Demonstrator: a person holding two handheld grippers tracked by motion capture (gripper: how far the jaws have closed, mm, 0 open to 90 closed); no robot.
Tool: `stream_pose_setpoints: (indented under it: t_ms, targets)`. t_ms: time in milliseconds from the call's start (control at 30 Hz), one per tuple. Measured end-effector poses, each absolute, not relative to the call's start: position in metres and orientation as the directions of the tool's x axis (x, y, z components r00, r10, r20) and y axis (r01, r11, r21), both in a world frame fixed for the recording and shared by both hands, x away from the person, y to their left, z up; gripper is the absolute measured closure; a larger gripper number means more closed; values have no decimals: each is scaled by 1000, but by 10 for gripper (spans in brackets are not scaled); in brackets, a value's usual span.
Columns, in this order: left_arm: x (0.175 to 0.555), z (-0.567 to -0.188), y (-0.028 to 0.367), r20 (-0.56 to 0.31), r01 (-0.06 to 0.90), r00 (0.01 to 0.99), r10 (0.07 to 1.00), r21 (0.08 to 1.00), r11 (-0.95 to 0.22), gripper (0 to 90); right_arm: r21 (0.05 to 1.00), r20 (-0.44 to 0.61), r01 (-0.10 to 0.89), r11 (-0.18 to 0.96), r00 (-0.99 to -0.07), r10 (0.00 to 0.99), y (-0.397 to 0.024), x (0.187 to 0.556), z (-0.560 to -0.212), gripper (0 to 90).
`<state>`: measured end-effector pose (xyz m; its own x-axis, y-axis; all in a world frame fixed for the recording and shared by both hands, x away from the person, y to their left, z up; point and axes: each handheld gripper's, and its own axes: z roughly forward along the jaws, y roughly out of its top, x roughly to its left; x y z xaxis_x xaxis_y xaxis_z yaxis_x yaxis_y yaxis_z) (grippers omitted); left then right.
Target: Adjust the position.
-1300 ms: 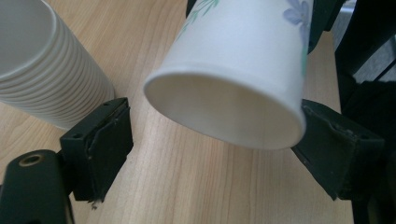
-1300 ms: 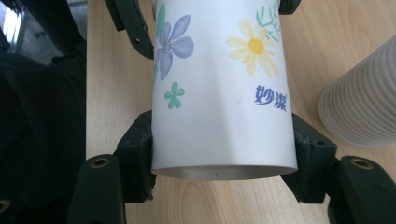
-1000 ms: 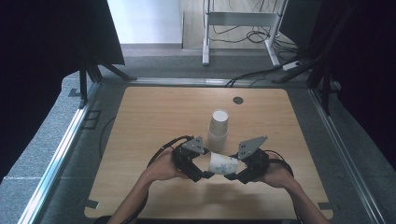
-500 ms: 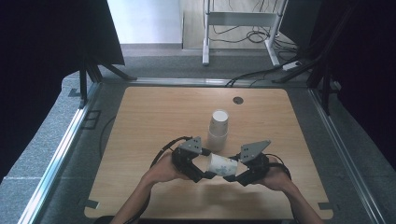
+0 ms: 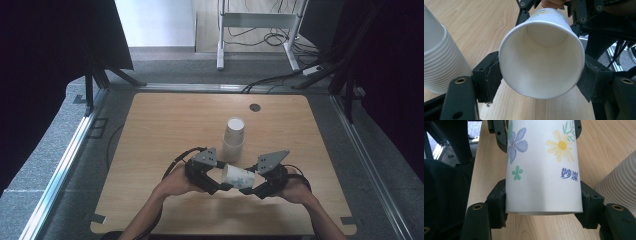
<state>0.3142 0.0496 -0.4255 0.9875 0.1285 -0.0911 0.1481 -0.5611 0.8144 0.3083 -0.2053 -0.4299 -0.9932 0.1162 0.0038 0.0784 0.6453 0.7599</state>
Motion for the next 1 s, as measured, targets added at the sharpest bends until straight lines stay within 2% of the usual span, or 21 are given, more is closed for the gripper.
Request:
stream_pose_setpoints:
  t_ms: [400, 600, 700, 1000]
  targets:
    - [313, -425, 50, -63, 122, 991, 122, 813, -569, 308, 742, 12, 81, 665, -994, 108, -204, 311, -433, 366]
    - [317, -423, 51, -143, 188, 982, 126, 837, -515, 250, 743, 7, 75, 665, -994, 105, -203, 310, -432, 366]
    - [317, -422, 51, -147, 193, 981, 129, 838, -510, 236, 744, 2, 76, 664, -994, 111, -203, 310, -431, 366]
    - [315, -422, 50, -122, 172, 984, 129, 835, -523, 301, 736, 4, 75, 672, -994, 106, -203, 310, -431, 366]
